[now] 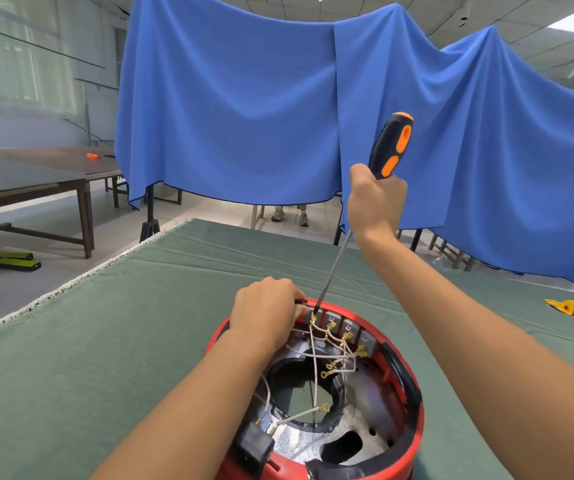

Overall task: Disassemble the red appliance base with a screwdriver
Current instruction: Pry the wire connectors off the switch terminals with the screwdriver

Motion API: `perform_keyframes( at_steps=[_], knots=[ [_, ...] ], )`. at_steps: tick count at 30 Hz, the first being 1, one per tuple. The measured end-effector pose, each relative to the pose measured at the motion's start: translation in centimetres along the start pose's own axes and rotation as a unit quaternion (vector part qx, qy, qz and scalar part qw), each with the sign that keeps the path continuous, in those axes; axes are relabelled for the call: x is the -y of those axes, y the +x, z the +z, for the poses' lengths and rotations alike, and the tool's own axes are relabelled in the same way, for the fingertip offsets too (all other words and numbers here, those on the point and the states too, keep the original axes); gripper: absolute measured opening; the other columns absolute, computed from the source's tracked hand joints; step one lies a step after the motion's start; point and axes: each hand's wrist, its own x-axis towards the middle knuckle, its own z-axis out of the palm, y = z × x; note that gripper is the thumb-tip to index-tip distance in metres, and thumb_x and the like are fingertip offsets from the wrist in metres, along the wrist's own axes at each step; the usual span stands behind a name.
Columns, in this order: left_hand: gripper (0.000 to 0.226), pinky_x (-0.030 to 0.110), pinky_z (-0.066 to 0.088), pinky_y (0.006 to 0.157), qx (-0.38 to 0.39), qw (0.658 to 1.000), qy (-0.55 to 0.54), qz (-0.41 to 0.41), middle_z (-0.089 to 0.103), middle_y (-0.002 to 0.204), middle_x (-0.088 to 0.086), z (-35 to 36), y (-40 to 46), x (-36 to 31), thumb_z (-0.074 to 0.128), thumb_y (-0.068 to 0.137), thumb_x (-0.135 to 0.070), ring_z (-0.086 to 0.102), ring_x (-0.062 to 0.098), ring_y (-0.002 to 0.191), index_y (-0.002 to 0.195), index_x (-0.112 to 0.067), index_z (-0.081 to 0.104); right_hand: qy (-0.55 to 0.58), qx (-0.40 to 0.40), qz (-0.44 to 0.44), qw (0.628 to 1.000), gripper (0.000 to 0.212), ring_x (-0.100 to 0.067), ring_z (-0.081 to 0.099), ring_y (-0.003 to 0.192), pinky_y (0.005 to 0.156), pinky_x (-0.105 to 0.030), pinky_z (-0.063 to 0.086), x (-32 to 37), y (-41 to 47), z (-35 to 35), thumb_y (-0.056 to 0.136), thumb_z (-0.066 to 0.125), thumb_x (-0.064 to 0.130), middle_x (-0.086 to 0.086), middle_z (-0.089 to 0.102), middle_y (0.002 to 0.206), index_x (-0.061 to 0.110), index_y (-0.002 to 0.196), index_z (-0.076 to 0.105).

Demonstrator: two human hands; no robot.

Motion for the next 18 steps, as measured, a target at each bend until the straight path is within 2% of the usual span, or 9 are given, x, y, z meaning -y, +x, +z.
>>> perform_keyframes(
  at_steps=[4, 7, 10, 13, 15, 18],
  knots=[
    [0.022, 0.029, 0.034, 0.064, -0.002, 1.0, -0.001, 0.004, 0.068, 0.091, 0.0, 0.0, -0.1, 0.0, 0.051, 0.093, -0.041, 0.059, 0.025, 0.092, 0.083, -0.025, 0.061, -0.032, -0.014, 0.067, 0.997, 0.039, -0.01, 0.016, 0.037, 0.047, -0.025, 0.019, -0.9, 1.3, 0.5, 0.078, 0.05, 0.014, 0.011, 0.017, 0.036, 0.019, 0.055, 0.02],
    [0.022, 0.029, 0.033, 0.063, -0.005, 1.0, -0.003, 0.008, 0.067, 0.091, 0.002, 0.2, -0.1, 0.0, 0.051, 0.094, -0.04, 0.059, 0.026, 0.092, 0.076, -0.028, 0.053, -0.047, -0.038, 0.117, 0.991, 0.034, -0.013, 0.025, 0.044, 0.047, -0.026, 0.023, -1.9, 2.3, 0.5, 0.079, 0.052, 0.016, 0.009, 0.028, 0.043, 0.018, 0.056, 0.028],
    [0.02, 0.03, 0.033, 0.063, -0.008, 1.0, -0.001, 0.011, 0.067, 0.093, 0.001, 0.3, 0.1, 0.1, 0.05, 0.094, -0.041, 0.059, 0.025, 0.093, 0.084, -0.027, 0.061, -0.06, -0.056, 0.154, 0.985, 0.027, -0.017, 0.034, 0.051, 0.05, -0.028, 0.029, -2.8, 2.7, 0.3, 0.08, 0.053, 0.017, 0.005, 0.037, 0.053, 0.018, 0.059, 0.036],
    [0.02, 0.031, 0.033, 0.063, -0.016, 1.0, -0.002, 0.018, 0.067, 0.094, 0.0, 0.5, 0.1, 0.3, 0.05, 0.094, -0.041, 0.059, 0.025, 0.094, 0.085, -0.027, 0.061, -0.049, -0.061, 0.174, 0.982, 0.025, -0.021, 0.038, 0.057, 0.056, -0.03, 0.034, -3.2, 2.8, -0.1, 0.078, 0.053, 0.017, 0.003, 0.04, 0.056, 0.017, 0.059, 0.036],
    [0.02, 0.03, 0.033, 0.064, -0.025, 0.999, -0.003, 0.021, 0.067, 0.094, -0.002, 0.7, 0.0, 0.3, 0.049, 0.094, -0.041, 0.059, 0.024, 0.093, 0.087, -0.027, 0.06, -0.025, -0.064, 0.175, 0.982, 0.023, -0.02, 0.038, 0.058, 0.055, -0.031, 0.035, -3.1, 2.8, -0.4, 0.076, 0.054, 0.017, 0.003, 0.039, 0.056, 0.017, 0.061, 0.036],
    [0.02, 0.03, 0.034, 0.065, -0.031, 0.999, -0.007, 0.023, 0.067, 0.098, -0.003, 0.9, -0.1, 0.3, 0.048, 0.094, -0.041, 0.06, 0.023, 0.094, 0.098, -0.027, 0.063, 0.032, -0.067, 0.161, 0.984, 0.027, -0.018, 0.031, 0.05, 0.049, -0.028, 0.029, -2.5, 2.3, -1.5, 0.075, 0.054, 0.015, 0.006, 0.031, 0.05, 0.017, 0.061, 0.031]
  ],
)
